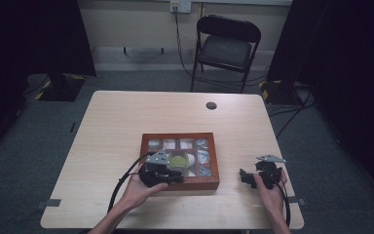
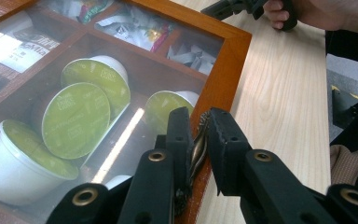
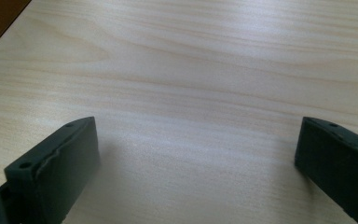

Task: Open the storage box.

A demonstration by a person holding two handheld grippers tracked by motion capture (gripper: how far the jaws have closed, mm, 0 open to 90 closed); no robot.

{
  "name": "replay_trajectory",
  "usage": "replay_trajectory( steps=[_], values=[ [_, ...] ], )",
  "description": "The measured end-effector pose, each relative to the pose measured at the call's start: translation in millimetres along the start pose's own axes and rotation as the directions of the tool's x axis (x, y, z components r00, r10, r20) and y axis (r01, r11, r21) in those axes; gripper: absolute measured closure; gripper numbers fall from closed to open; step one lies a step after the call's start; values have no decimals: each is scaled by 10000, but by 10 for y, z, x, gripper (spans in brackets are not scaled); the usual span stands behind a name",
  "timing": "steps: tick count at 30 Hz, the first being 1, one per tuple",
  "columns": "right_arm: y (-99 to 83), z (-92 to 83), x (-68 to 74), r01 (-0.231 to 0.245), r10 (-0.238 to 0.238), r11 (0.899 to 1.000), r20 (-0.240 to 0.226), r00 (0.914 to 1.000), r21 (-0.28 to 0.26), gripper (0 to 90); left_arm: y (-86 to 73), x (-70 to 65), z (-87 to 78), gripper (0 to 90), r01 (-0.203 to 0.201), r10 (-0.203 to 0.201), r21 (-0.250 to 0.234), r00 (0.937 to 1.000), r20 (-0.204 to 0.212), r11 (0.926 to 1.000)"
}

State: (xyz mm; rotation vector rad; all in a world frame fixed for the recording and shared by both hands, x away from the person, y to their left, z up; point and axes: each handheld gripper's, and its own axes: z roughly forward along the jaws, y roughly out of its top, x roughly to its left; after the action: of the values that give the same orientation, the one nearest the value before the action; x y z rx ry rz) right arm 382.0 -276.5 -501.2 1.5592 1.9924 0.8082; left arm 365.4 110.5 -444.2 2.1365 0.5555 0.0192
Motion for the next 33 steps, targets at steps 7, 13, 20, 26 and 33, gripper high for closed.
replay_trajectory(
  steps=[7, 13, 20, 26, 33],
  values=[
    [0, 0, 0, 0, 0, 10000, -1, 10000, 1, 0, 8, 7, -4, 797, 58, -58, 55, 10000, 34, 10000],
    [-2, -3, 1, -3, 3, 10000, -27, 10000, 10, 0, 14, 15, -14, 800, 63, -64, 132, 9999, 84, 9999],
    [-3, -3, 0, 27, -27, 10000, -36, 10000, 1, 0, 15, 19, -38, 802, -13, 10, 223, 9999, 130, 9998],
    [-4, -4, 1, 27, -27, 10000, -36, 10000, 4, 0, 2, 21, -81, 800, -14, 9, 332, 9999, 141, 9994],
    [-5, -6, 1, 28, -28, 10000, -33, 10000, 6, 0, -2, 30, -112, 800, 54, -61, 320, 9997, 238, 9995]
  ],
)
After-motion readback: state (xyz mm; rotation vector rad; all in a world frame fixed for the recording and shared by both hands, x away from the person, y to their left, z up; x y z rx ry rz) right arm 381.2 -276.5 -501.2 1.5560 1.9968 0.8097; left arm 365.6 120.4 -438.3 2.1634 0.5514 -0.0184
